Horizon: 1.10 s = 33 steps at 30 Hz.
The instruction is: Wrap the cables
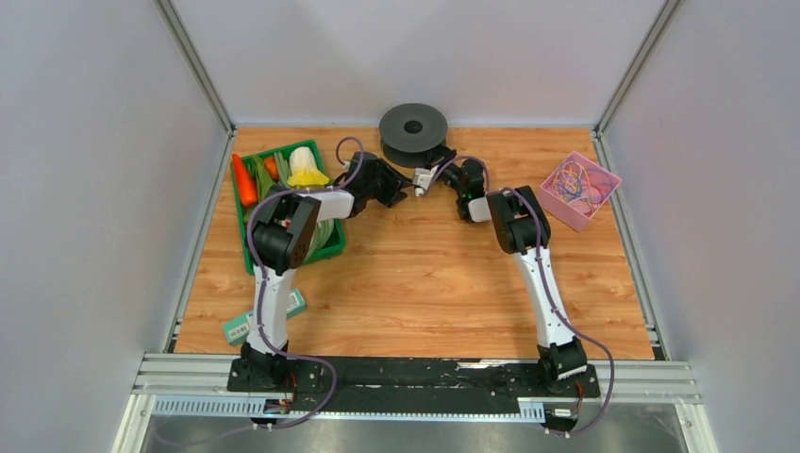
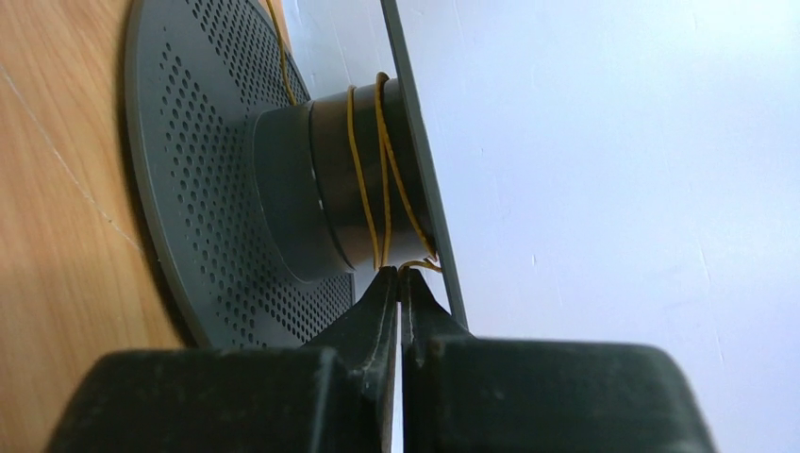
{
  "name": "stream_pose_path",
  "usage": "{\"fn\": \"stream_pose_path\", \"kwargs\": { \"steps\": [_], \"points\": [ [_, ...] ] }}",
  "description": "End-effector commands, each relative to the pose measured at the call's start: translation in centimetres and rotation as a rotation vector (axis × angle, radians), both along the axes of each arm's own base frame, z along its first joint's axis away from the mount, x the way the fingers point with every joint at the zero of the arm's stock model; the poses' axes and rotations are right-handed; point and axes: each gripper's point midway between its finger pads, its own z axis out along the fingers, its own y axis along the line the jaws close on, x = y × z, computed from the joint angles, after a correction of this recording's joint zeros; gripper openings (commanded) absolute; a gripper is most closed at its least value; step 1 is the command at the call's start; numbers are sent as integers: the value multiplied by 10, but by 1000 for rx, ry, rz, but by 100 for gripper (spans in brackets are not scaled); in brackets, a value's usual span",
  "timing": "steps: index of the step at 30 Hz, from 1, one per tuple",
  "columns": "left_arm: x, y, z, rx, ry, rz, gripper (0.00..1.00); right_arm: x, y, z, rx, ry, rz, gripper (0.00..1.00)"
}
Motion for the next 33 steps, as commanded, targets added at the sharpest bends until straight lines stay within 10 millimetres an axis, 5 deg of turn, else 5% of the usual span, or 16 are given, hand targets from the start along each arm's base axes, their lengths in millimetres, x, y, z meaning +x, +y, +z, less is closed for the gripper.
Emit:
{"fn": "stream_pose_path", "kwargs": {
  "steps": [1,7,20,27,33],
  "points": [
    [-20,-23,58,-16,-150,-116,56,-9,-7,-30,-47,6,-20,7],
    [-34,-25,60,26,-167,-153,59,-17,-15,-28,-30,-24,-32,18],
    [-37,-22,69,53,-199,-176,61,-41,-44,-32,-3,-18,-74,23],
    [-45,-26,93,77,-271,-214,65,-59,-62,-20,26,-28,-101,32],
    [-61,-23,116,125,-329,-258,68,-72,-77,12,68,-47,-140,58]
  ]
}}
